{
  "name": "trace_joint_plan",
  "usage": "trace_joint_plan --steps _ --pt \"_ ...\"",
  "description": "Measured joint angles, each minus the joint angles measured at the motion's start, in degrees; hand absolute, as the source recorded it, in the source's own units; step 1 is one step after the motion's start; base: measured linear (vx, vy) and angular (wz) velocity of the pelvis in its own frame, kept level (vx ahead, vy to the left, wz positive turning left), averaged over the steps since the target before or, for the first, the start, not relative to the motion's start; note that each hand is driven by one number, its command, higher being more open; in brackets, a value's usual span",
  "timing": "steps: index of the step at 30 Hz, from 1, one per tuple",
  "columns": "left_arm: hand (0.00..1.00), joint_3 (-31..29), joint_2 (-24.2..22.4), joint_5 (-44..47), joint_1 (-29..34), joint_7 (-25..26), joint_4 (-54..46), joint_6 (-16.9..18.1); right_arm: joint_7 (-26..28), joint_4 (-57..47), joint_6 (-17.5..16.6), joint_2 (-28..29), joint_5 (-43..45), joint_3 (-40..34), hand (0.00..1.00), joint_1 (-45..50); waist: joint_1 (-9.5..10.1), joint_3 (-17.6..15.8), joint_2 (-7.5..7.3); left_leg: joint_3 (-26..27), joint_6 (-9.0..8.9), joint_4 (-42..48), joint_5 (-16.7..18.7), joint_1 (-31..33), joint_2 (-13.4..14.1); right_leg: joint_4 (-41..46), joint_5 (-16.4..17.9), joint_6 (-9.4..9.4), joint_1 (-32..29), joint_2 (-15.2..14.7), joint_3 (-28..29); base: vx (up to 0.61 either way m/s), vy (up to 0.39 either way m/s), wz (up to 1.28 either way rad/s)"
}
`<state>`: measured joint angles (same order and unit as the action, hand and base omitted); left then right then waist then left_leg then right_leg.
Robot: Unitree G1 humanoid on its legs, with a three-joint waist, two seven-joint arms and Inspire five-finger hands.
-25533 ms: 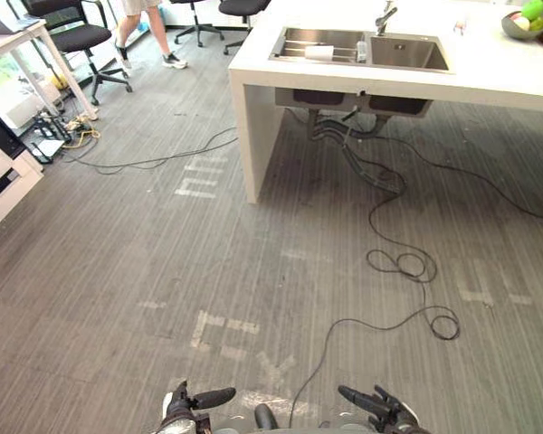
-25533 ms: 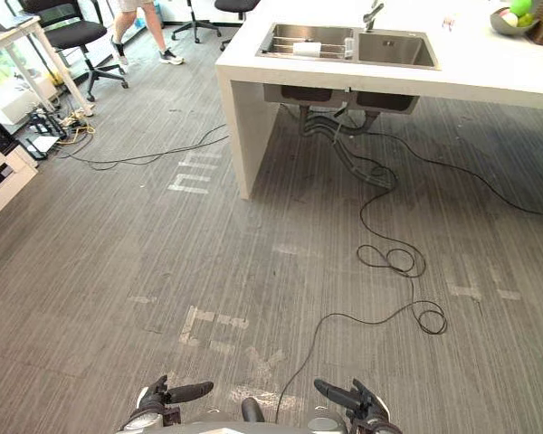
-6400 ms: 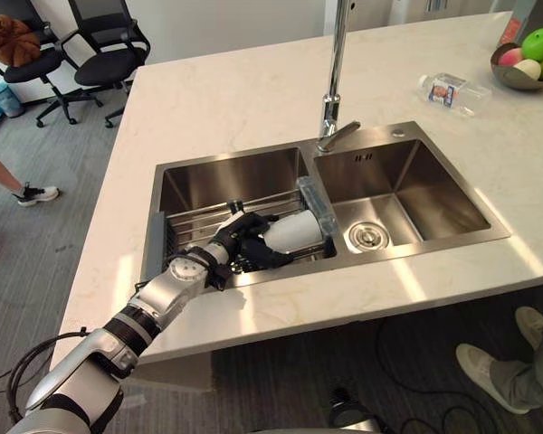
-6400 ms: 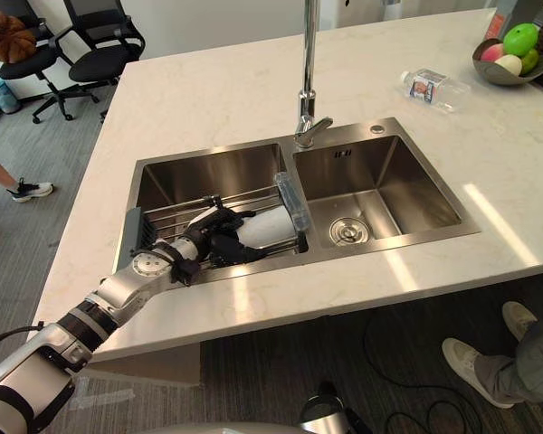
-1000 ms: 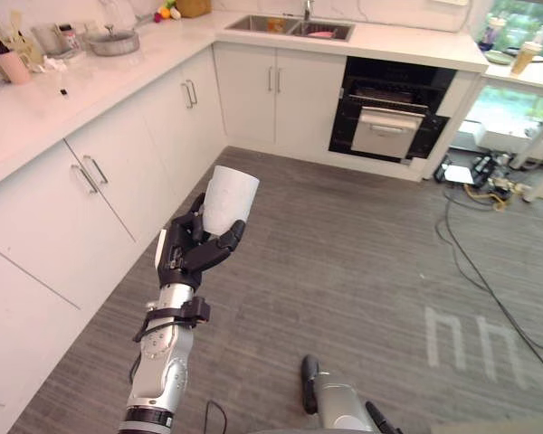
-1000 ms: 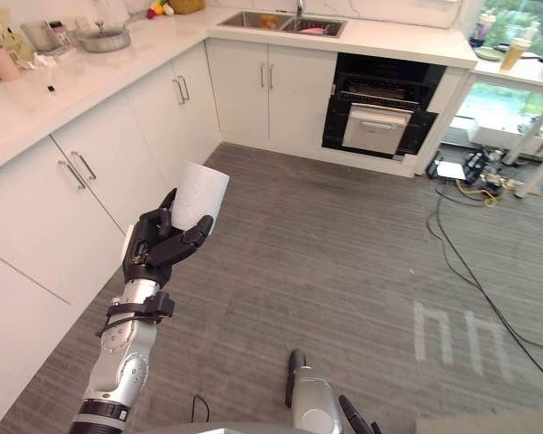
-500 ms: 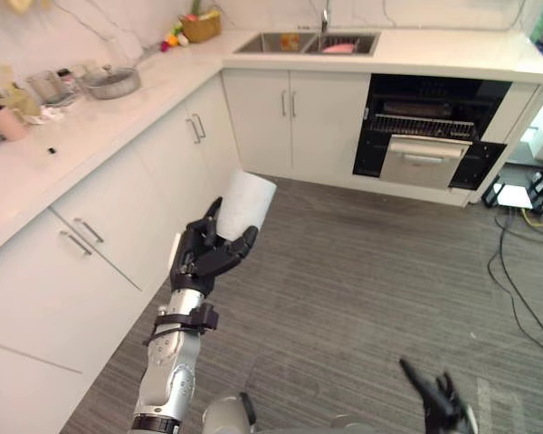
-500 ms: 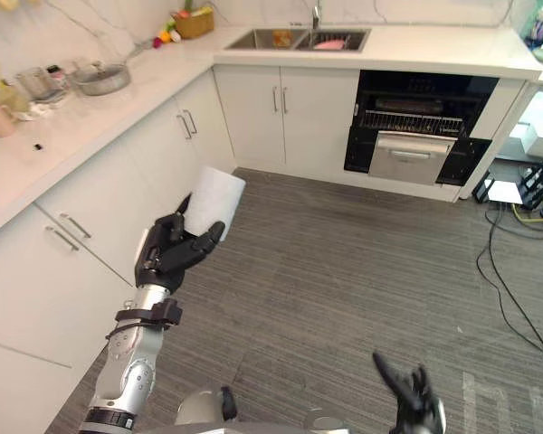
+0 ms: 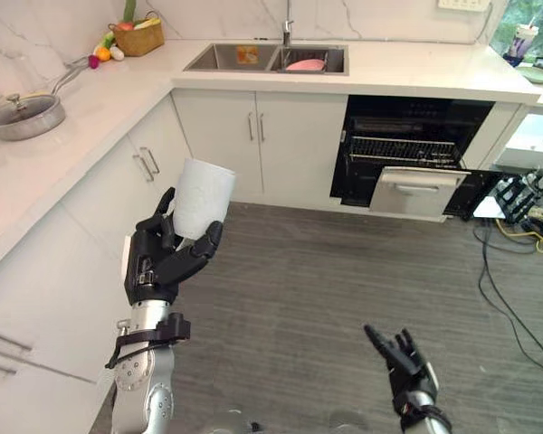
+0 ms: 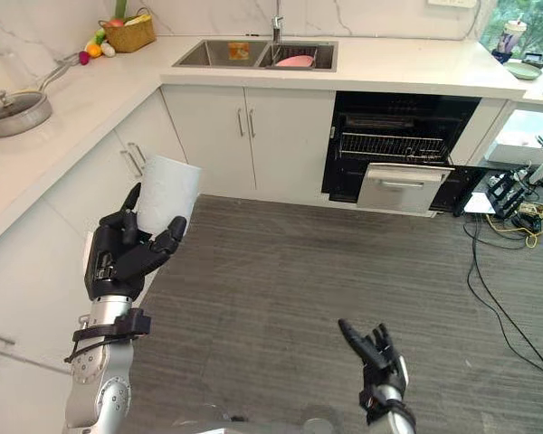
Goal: Walk over to the sink, pick up the cup, carry it to the dishwasher, place the cup inside the dishwasher, then close the dishwasher door
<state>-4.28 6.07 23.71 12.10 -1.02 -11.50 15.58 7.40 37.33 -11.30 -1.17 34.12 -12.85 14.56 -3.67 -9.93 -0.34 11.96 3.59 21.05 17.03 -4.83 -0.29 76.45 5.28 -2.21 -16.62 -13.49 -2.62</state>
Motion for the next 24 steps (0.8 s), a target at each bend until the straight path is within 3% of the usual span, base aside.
trace_joint_plan --steps 2,3,4,5,6,7,8,9,12,13,14,16,17,18,19,20,22,23,24 --pt "0.00 2.0 0.2 0.0 -0.7 0.8 0.4 0.7 -0.1 -4.1 -0.2 1.4 0.0 0.0 1.00 2.6 -1.79 -0.6 0.30 -1.9 -1.03 -2.6 0.8 -4.3 1.5 -9.1 3.3 -0.28 -5.3 1.2 -4.4 0.45 -0.087 0.50" --pt "0.00 3.5 0.3 0.0 -1.1 0.9 0.8 1.0 -0.1 -8.7 -0.7 1.6 0.0 0.1 1.00 5.0 -2.26 -0.8 0.49 -2.6 -1.97 -4.1 1.6 -7.1 2.2 -22.0 3.4 -0.64 -5.9 1.4 -7.7 0.44 -0.127 0.37" --pt "0.00 4.3 0.6 0.0 -1.2 1.0 0.9 1.2 0.0 -10.8 -1.6 1.5 0.0 0.1 1.00 6.0 -2.31 -0.9 0.46 -2.8 -2.47 -4.8 2.0 -8.5 2.4 -28.8 3.0 -1.33 -6.0 1.5 -9.2 0.48 -0.167 0.28" --pt "0.00 5.3 1.1 -0.1 -1.3 1.0 1.2 1.7 0.2 -14.3 -3.7 1.1 0.0 0.0 1.00 6.9 -2.29 -0.8 -0.35 -2.7 -3.65 -5.8 3.3 -11.4 2.2 -40.8 1.4 -2.80 -5.6 1.8 -11.9 0.62 -0.235 0.08" --pt "0.00 5.9 2.2 -0.1 -1.3 1.1 1.6 2.1 0.3 -17.5 -5.7 0.7 0.0 -0.1 1.00 7.5 -2.27 0.0 -2.23 -2.8 -4.50 -6.2 5.1 -13.7 1.2 -51.1 -3.4 -3.23 -4.7 1.9 -14.0 0.57 -0.232 0.09" --pt "0.00 6.1 2.4 -0.1 -1.4 1.0 2.2 2.4 0.5 -19.2 -6.7 0.2 0.0 -0.1 1.00 7.9 -2.51 0.3 -2.65 -3.7 -4.75 -6.1 6.5 -14.9 0.7 -51.8 -9.2 0.96 -4.3 1.9 -13.4 0.58 -0.226 0.15" --pt "0.00 6.7 1.5 -0.1 -2.0 1.0 4.1 2.5 0.9 -20.4 -7.9 -1.7 0.0 -0.3 1.00 7.4 -3.09 0.3 -0.90 -4.4 -4.75 -6.3 7.9 -16.3 1.9 -49.2 -9.4 5.53 -4.3 3.0 -13.7 0.52 -0.211 -0.03" --pt "0.00 7.1 1.0 -0.1 -2.3 1.1 5.6 2.4 0.9 -21.6 -8.0 -3.5 -0.1 -0.3 1.00 5.2 -2.98 0.5 1.21 -4.4 -4.12 -5.6 7.6 -16.8 3.6 -47.0 -6.2 5.96 -4.8 4.8 -13.5 0.54 -0.245 -0.21" --pt "0.00 9.5 1.6 -0.1 -3.8 0.9 7.2 2.4 -0.8 -30.4 -8.1 -2.7 -2.5 -0.3 1.00 4.8 -3.04 0.7 1.70 -4.4 -3.66 3.7 5.9 -14.9 6.7 -41.4 0.5 7.72 -4.8 7.0 -14.2 0.37 -0.223 -0.18" --pt "0.00 11.0 1.5 -0.1 -4.3 0.9 7.3 2.4 -1.6 -34.3 -8.1 -2.0 -2.9 -0.4 1.00 5.1 -3.01 0.7 1.71 -4.2 -3.18 14.3 2.8 -10.5 8.6 -41.1 2.5 7.99 -3.8 8.0 -14.8 0.37 -0.252 -0.10" --pt "0.00 12.0 1.4 -0.2 -4.5 0.9 7.3 2.4 -2.3 -36.7 -8.2 -1.9 -2.9 -0.4 1.00 5.3 -2.84 0.5 1.92 -4.2 -3.55 23.0 -3.0 -6.2 10.4 -41.6 3.6 8.10 -2.4 9.0 -14.9 0.43 -0.265 -0.24" --pt "0.00 12.9 1.1 -0.6 -4.5 1.1 7.3 2.4 -3.4 -40.5 -9.6 -2.4 -3.0 -1.9 1.00 5.7 -1.81 0.1 3.50 -3.7 -4.38 39.3 -22.6 1.1 15.6 -46.8 5.2 9.00 4.6 13.8 -13.1 0.42 -0.150 -0.55" --pt "0.00 12.9 1.1 -0.6 -4.7 1.1 7.2 2.4 -3.6 -41.1 -10.0 -2.4 -3.0 -2.6 1.00 5.7 -1.84 0.1 3.65 -3.5 -4.06 43.9 -20.7 3.6 16.6 -47.7 5.7 9.60 5.9 14.3 -12.8 0.47 -0.108 -0.49" --pt "0.00 12.6 1.1 -0.6 -5.0 1.1 7.1 2.4 -3.9 -41.7 -10.8 -2.4 -2.9 -4.1 1.00 5.7 -2.00 -0.1 3.50 -2.2 -3.09 50.1 -16.1 8.0 17.9 -49.0 6.8 9.94 8.9 14.9 -12.1 0.55 -0.120 -0.35" --pt "0.00 12.3 1.1 -0.3 -4.9 1.0 7.1 2.4 -4.0 -42.4 -11.2 -2.5 -2.7 -5.2 1.00 5.8 -1.98 -0.2 3.28 0.7 -2.55 50.5 -12.7 11.5 18.5 -50.7 7.3 9.94 12.1 15.1 -10.9 0.53 -0.114 -0.39" --pt "0.00 12.0 1.0 0.0 -4.8 0.9 7.1 2.4 -4.0 -42.7 -11.5 -2.8 -2.7 -5.6 1.00 5.8 -1.99 -0.3 3.05 2.4 -2.44 48.5 -11.0 12.7 18.8 -51.7 6.9 9.49 13.4 15.1 -10.1 0.53 -0.105 -0.59" --pt "0.00 10.9 0.1 0.0 -4.8 0.9 6.9 2.4 -4.1 -43.2 -11.6 -3.9 -2.7 -5.6 1.00 5.2 -1.83 0.2 3.03 7.1 -3.86 31.3 -7.3 14.3 17.9 -54.5 6.8 9.10 16.0 14.7 -7.3 0.39 -0.052 -0.67" --pt "0.00 10.6 -0.4 -0.2 -5.0 0.9 6.3 2.6 -4.1 -43.4 -11.6 -4.9 -2.8 -4.9 1.00 4.6 -1.82 0.5 3.28 6.6 -5.00 13.7 -6.9 14.1 15.3 -55.4 7.1 8.49 16.9 14.4 -5.2 0.43 -0.005 -0.85" --pt "0.00 10.7 -0.8 -1.2 -5.0 1.0 5.4 2.7 -4.2 -43.4 -11.4 -6.1 -2.8 -3.9 1.00 4.0 -1.68 0.6 3.48 2.5 -7.30 -1.1 -8.4 13.9 12.7 -55.6 7.7 7.49 17.3 14.4 -2.7 0.43 0.021 -0.90"
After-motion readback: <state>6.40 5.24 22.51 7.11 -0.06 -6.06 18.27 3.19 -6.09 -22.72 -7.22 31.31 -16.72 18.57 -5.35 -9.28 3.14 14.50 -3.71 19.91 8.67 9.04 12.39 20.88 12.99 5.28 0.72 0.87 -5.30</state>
